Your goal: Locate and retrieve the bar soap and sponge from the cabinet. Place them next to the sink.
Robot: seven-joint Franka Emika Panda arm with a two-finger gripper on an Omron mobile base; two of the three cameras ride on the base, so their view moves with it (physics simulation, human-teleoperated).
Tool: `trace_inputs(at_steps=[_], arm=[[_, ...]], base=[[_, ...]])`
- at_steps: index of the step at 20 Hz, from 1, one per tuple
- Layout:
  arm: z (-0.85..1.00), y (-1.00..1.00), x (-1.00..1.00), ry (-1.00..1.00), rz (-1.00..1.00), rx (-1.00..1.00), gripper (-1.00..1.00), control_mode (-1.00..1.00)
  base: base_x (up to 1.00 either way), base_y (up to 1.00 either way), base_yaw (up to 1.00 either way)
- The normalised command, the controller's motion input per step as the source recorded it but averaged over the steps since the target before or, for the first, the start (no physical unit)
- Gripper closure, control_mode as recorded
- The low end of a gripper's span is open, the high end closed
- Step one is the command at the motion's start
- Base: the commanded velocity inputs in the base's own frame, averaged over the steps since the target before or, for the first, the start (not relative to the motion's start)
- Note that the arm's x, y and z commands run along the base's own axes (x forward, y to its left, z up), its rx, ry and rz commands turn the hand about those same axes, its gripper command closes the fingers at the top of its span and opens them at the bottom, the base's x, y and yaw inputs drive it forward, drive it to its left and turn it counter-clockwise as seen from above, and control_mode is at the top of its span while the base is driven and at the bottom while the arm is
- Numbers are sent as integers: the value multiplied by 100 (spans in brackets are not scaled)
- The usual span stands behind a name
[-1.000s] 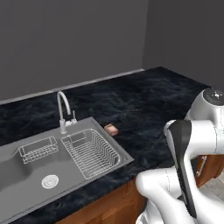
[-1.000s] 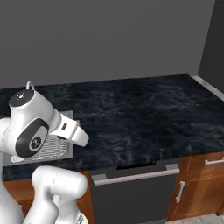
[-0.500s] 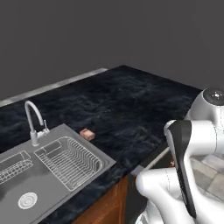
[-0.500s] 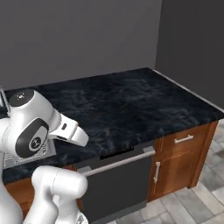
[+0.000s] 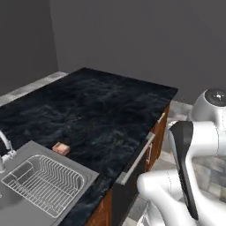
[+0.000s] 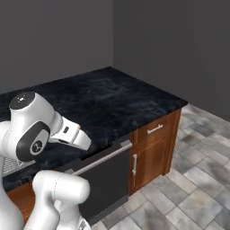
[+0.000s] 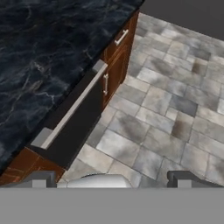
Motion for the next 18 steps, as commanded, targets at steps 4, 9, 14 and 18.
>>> trace_inputs(at_steps=[4,9,14,18], arm=[[0,0,0,0,0,0,-100,100],[0,0,0,0,0,0,-100,100],[0,0,0,0,0,0,-100,100],[0,0,0,0,0,0,-100,100]], base=[[0,-7,-47],[0,0,-49],[4,0,-46],[11,0,-40]])
